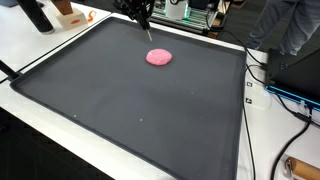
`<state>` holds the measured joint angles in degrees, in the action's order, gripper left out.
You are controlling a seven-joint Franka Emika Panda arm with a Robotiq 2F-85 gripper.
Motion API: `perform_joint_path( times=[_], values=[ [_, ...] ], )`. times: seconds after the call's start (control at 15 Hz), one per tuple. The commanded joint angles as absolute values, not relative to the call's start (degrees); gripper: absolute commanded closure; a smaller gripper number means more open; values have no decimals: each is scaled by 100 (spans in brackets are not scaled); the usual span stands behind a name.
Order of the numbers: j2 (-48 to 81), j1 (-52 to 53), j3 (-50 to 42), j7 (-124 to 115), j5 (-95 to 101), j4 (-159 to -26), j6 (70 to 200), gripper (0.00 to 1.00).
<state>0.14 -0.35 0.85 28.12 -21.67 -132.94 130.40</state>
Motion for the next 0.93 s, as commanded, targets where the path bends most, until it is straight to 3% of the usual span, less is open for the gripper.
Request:
perform_joint_path(
  times=[0.0, 0.6, 0.67, 0.87],
  values=[
    [-373, 170, 238, 2108, -1697, -13602, 13384, 97],
    [-445, 479, 491, 948, -848, -13569, 13526, 97],
    [-448, 502, 513, 860, -797, -13574, 13571, 88],
    [-428, 501, 499, 873, -801, -13549, 13571, 88]
  ],
)
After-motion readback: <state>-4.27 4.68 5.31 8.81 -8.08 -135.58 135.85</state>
